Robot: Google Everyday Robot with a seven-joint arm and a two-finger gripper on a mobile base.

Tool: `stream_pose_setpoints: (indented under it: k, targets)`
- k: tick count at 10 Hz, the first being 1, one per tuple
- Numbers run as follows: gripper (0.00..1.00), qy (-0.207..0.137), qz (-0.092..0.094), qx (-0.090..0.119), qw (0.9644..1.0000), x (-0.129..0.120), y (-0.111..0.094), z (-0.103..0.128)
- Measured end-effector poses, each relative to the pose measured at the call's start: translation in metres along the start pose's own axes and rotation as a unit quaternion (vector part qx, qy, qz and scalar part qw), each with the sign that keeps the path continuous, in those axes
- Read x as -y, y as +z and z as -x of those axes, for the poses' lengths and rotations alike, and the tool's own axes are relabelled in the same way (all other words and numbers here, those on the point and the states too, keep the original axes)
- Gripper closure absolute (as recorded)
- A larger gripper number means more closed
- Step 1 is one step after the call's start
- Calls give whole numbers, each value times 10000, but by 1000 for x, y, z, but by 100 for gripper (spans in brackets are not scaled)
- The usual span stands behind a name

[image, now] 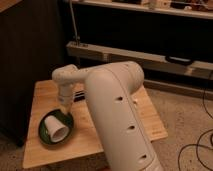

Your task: Drag the ceramic bowl in a circle

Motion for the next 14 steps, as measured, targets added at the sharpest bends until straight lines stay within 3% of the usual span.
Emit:
stream_pose_setpoints:
  k: [2,4,6,9,12,14]
  targets:
    - [100,181,-44,51,9998,28,-7,11]
    - [100,458,-66,70,9989,56,-11,2]
    - [100,875,-110,93,9961,90,-18,-32]
    - [100,1417,-210,129,9896,127,-33,-111]
    - [100,1566,-298,-35,9872,125,-30,-169]
    - [100,1443,-314,-182,9889,102,-19,-181]
